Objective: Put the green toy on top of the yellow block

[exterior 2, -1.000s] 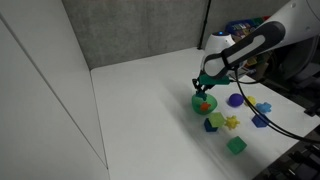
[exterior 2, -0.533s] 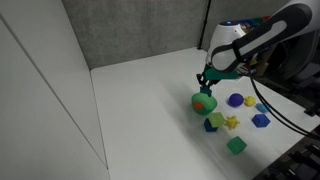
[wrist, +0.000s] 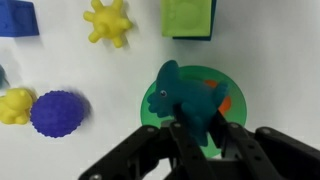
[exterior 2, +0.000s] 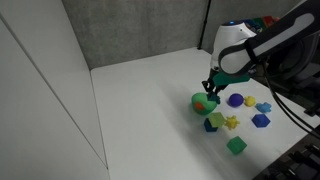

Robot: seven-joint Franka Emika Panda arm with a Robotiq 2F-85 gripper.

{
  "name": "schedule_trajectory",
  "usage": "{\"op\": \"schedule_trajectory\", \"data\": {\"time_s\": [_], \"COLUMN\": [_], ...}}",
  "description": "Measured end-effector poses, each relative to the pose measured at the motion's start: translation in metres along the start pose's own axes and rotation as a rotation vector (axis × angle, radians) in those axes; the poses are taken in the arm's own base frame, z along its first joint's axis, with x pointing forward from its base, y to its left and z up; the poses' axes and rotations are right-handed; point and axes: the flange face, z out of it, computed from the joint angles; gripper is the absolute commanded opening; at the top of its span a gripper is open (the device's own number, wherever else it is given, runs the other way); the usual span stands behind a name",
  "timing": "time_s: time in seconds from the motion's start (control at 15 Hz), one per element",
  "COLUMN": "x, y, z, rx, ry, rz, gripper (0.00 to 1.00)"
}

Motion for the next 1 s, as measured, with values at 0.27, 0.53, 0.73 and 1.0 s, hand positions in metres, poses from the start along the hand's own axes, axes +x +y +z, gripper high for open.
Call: {"op": "schedule_trajectory", "data": {"time_s": [0.27, 0.53, 0.73, 1.0], "x": [-0.029, -0.048, -0.059, -0.064], "y": [-0.011, -0.018, -0.021, -0.026], "z": [0.010, 0.018, 0.023, 0.028], "rx": [-0.086, -0.156, -0.182, -0.196], "ry": [-0.052, -0.101, -0.121, -0.109], "rz": [-0.093, -0.156, -0.187, -0.227], "gripper": [0.09, 0.08, 0.08, 0.08]}}
